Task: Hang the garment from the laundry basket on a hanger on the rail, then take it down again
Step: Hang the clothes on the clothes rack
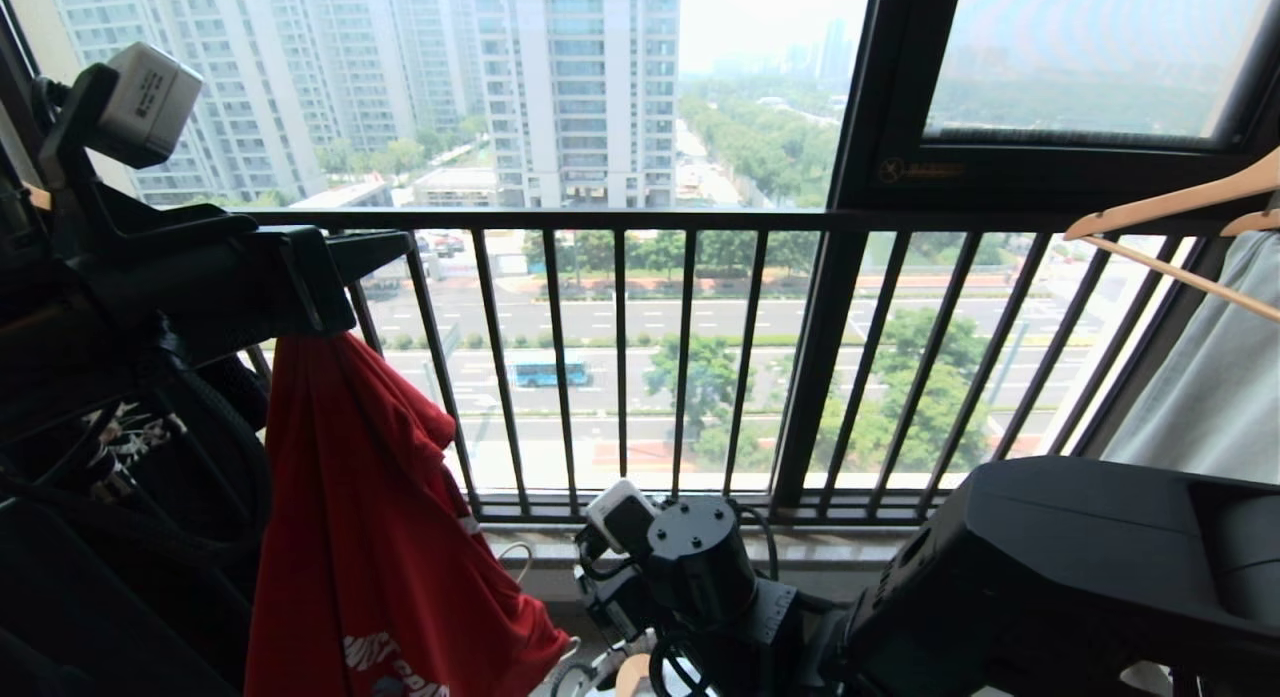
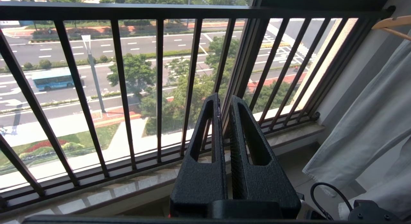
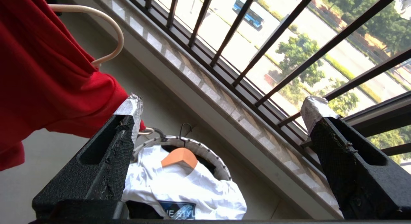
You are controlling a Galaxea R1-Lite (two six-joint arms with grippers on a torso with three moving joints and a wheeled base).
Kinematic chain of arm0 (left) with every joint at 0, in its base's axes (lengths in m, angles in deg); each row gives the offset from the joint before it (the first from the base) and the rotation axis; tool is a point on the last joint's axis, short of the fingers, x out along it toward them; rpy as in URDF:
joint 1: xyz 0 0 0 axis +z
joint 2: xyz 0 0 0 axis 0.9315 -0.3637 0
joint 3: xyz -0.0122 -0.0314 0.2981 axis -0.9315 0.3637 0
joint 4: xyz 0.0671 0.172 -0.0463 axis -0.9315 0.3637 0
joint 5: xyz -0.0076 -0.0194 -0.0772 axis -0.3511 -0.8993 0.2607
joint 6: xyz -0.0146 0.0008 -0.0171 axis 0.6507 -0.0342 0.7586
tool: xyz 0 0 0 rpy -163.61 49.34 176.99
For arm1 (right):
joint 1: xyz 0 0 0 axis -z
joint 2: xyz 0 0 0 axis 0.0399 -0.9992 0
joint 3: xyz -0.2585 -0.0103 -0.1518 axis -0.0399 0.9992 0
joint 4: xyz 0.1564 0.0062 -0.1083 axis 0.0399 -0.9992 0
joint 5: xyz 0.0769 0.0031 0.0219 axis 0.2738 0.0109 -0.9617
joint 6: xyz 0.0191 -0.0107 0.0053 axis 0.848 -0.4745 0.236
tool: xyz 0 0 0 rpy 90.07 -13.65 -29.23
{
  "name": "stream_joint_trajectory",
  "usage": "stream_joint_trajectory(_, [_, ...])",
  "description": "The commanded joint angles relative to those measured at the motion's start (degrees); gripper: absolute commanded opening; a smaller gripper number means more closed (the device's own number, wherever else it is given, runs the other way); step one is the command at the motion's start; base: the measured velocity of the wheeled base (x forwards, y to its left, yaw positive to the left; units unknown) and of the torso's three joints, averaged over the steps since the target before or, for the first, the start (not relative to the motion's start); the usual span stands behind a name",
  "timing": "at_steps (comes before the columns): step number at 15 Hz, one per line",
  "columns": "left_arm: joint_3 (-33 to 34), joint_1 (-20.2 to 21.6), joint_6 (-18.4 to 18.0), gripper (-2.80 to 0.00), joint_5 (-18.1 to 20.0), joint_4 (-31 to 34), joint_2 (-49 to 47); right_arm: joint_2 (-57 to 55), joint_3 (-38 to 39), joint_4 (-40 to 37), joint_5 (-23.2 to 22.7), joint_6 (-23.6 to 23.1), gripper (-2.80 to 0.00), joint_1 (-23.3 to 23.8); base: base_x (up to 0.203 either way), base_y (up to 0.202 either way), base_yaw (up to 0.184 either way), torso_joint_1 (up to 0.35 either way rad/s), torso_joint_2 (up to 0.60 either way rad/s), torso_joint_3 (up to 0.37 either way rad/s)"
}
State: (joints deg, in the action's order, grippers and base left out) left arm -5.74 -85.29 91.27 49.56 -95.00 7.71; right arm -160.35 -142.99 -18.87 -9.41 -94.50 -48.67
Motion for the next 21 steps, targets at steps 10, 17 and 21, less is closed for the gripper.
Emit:
stream_joint_trajectory(10, [0.08,0.00,0.07,-2.80,0.16,-0.17,0.55,-3.32,-5.18,-0.57,1.09,-0.08,0.00,-0.02,0.000,0.000,0.000,0.000,0.00,0.000])
stream_joint_trajectory(17, [0.17,-0.08,0.07,-2.80,0.34,-0.17,0.88,-5.19,-10.99,-3.24,2.29,-0.25,0.00,-0.30,0.000,0.000,0.000,0.000,0.00,0.000])
stream_joint_trajectory(21, [0.17,0.00,0.15,-2.80,0.25,-0.08,0.88,-7.18,-11.12,-3.83,3.40,-0.27,0.00,-3.71,0.000,0.000,0.000,0.000,0.00,0.000])
